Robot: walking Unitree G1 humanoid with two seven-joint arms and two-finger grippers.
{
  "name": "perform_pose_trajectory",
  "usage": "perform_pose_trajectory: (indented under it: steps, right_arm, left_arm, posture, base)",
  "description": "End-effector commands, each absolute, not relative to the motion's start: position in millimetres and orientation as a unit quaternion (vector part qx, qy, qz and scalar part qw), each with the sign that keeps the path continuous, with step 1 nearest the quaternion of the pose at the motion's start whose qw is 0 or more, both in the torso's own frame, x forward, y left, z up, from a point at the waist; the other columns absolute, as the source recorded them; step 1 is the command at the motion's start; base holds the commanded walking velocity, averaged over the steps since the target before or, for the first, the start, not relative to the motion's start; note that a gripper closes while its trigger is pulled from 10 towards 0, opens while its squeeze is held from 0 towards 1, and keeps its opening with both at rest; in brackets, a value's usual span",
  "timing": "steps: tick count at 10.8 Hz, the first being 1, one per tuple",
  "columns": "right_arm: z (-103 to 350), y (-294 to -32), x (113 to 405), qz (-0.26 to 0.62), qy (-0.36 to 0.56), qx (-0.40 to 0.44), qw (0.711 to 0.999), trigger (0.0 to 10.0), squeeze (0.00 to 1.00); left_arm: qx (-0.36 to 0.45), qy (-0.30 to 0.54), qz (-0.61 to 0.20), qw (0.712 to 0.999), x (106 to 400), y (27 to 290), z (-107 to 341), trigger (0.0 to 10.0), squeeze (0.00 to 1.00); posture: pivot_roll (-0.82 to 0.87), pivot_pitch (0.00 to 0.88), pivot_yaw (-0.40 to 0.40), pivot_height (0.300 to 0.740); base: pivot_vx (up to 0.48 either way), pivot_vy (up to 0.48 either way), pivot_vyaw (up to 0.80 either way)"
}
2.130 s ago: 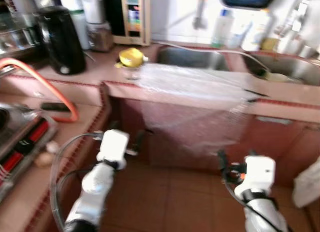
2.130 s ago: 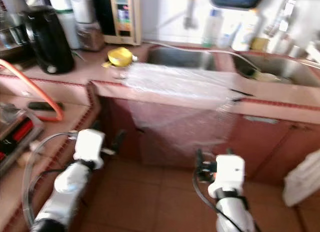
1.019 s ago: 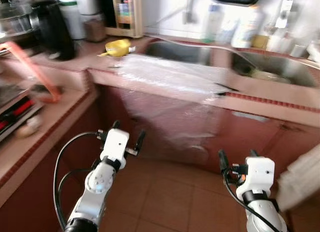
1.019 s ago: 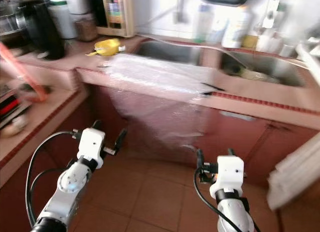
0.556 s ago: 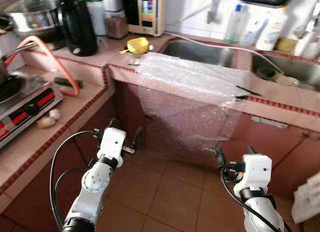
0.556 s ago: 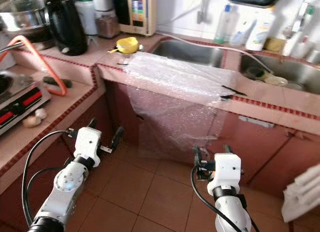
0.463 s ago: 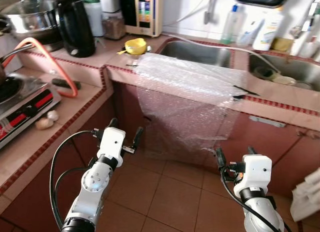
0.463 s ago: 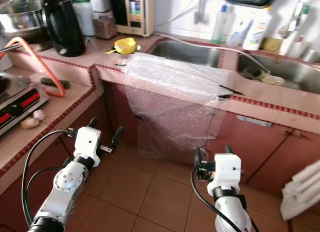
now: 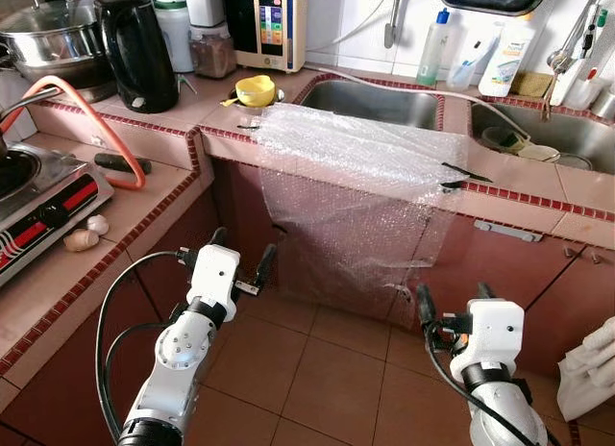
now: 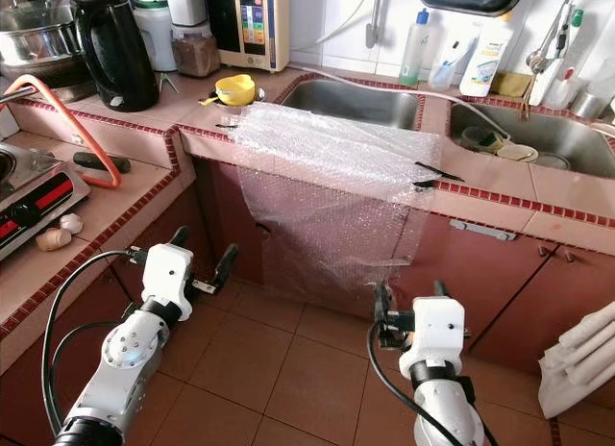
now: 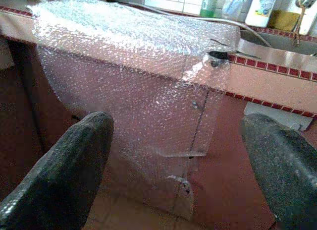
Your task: Kitchen organization
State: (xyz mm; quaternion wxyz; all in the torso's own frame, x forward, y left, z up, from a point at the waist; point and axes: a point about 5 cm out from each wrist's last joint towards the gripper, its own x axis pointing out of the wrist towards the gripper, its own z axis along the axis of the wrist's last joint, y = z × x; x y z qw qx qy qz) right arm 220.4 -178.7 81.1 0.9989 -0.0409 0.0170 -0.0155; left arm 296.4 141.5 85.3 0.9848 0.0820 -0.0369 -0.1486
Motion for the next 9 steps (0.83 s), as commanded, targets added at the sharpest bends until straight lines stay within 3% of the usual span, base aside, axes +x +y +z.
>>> perform_pose_trajectory:
  steps: [1,4,9]
  right_arm:
    - [89,-179,221,-0.021,-0.001,-0.045,0.999,10.0,0.00]
    - [110,-181,226,-0.033,-0.037,-0.042,0.998,10.0,0.00]
    - [105,-184,223,-0.029,-0.026,-0.049,0.998,10.0,0.00]
  left_arm:
    - [0.078,-0.045,-0.146,0.985,297,143,91,10.0,0.00]
    - [0.068,-0.063,-0.146,0.985,299,143,102,10.0,0.00]
    - [0.060,-0.062,-0.150,0.985,298,139,101,10.0,0.00]
  posture:
    - [0.06,0.000,-0.003,0.740]
    - [0.06,0.000,-0.008,0.740]
    - [0.06,0.000,-0.016,0.740]
  base:
    - [0.000,0.000,0.00]
    - [0.261,0.000,0.00]
    - [0.314,0.000,0.00]
